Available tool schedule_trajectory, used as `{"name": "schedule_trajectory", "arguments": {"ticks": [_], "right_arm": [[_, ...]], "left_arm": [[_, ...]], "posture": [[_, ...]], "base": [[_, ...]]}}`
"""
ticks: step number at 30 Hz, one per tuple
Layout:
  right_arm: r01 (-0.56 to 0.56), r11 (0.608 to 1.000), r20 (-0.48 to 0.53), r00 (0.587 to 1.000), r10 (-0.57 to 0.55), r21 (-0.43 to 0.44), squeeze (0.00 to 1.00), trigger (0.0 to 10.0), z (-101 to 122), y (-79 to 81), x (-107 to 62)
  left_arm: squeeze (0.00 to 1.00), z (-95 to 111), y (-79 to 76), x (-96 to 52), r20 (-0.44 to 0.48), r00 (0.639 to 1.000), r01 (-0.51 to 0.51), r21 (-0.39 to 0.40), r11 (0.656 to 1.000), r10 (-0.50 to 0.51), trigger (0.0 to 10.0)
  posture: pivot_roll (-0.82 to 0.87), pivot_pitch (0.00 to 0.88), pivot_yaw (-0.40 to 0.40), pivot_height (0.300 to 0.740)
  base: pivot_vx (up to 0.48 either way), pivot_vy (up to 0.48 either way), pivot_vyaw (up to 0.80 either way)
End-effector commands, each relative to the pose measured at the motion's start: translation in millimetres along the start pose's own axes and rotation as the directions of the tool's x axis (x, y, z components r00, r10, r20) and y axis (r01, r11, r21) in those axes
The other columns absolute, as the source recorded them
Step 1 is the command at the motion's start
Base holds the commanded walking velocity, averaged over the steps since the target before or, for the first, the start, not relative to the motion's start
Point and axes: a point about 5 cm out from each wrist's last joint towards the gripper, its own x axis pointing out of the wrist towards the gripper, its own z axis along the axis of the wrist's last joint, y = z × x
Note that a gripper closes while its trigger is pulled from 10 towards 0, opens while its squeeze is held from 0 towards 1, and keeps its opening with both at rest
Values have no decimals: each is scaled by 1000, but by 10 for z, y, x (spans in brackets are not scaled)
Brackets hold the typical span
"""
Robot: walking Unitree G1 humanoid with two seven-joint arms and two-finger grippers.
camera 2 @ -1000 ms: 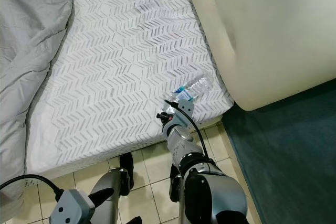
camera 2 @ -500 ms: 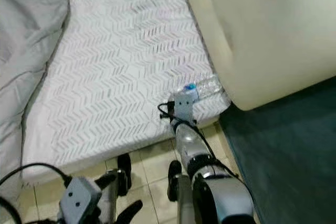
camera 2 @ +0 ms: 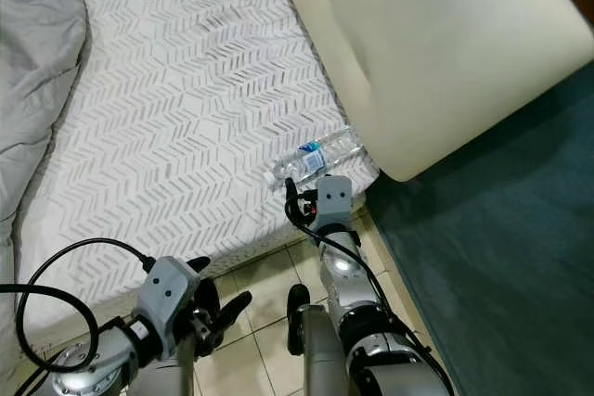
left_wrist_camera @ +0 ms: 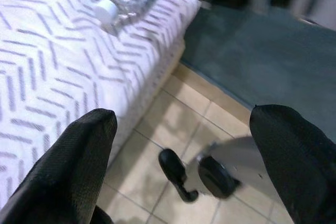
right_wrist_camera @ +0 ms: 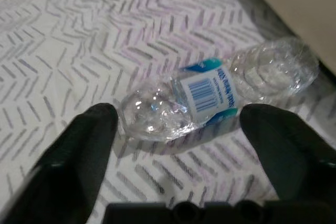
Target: Clean up the room
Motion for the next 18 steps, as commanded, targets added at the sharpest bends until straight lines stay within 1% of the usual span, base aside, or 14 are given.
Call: {"name": "schedule_trajectory", "arguments": {"ticks": [1, 3, 4, 6, 8, 9, 10, 11, 12, 13, 14, 15, 16, 18], "right_arm": [[17, 1000, -11, 1000, -17, 2, 1000, 10000, -110, -55, -141], [21, 1000, 10, 1000, -21, -10, 1000, 10000, -86, -68, -177], [45, 998, 46, 998, -43, -37, 1000, 10000, -40, -102, -305], [62, 996, 61, 996, -59, -61, 1000, 10000, -27, -123, -423], [68, 995, 65, 996, -64, -73, 1000, 10000, -26, -131, -478], [78, 993, 48, 996, -74, -88, 1000, 10000, -64, -144, -599], [83, 991, 22, 996, -81, -100, 1000, 10000, -126, -156, -766], [83, 991, 22, 996, -81, -100, 1000, 10000, -126, -156, -766], [93, 988, -34, 995, -98, -125, 1000, 10000, -241, -164, -1056], [94, 986, -52, 993, -102, -134, 1000, 10000, -283, -159, -1141], [94, 986, -52, 993, -102, -134, 1000, 10000, -283, -159, -1141], [121, 986, -64, 990, -129, -118, 0, 10000, -247, -162, -1318], [121, 986, -64, 990, -129, -118, 0, 10000, -247, -162, -1318], [148, 978, -111, 980, -164, -145, 0, 10000, -214, -153, -1446]], "left_arm": [[0, -118, 2, 27, -25, 1000, -4, -1, 1000, 4, 10000], [0, -135, 43, 58, -22, 1000, -14, 8, 1000, 15, 10000], [0, -164, 191, 152, -10, 999, -42, 53, 998, 42, 10000], [0, -176, 309, 228, -5, 998, -57, 84, 995, 57, 10000], [0, -178, 358, 261, -4, 998, -62, 95, 994, 62, 10000], [0, -180, 449, 326, -4, 997, -73, 111, 991, 73, 10000], [565, -170, 533, 398, -5, 996, -85, 125, 989, 86, 10000], [565, -170, 533, 398, -5, 996, -85, 125, 989, 86, 10000], [1000, -181, 603, 508, -17, 996, -84, 115, 990, 87, 10000], [1000, -204, 609, 544, -26, 996, -77, 101, 992, 80, 10000], [1000, -204, 609, 544, -26, 996, -77, 101, 992, 80, 10000], [1000, -215, 589, 630, -29, 996, -77, 100, 992, 80, 10000], [1000, -215, 589, 630, -29, 996, -77, 100, 992, 80, 10000], [1000, -210, 572, 736, -18, 997, -69, 98, 993, 71, 10000]], "posture": [[-23, 486, -93, 740], [-37, 481, -91, 740], [-62, 476, -92, 740], [-92, 470, -88, 740], [-92, 470, -88, 740], [-119, 466, -79, 740], [-138, 461, -74, 740], [-138, 461, -74, 740], [-169, 446, -53, 740], [-177, 438, -47, 740], [-177, 438, -47, 740], [-190, 427, -41, 740], [-190, 427, -41, 740], [-231, 402, -20, 740]], "base": [[0, 0, 0], [0, 0, 0], [0, 0, 0], [0, 0, 0], [0, 0, 0], [0, 0, 0], [0, 0, 0], [0, 0, 0], [0, 0, 0], [0, 0, 0], [0, 0, 0], [0, 0, 0], [0, 0, 0], [0, 0, -394]]}}
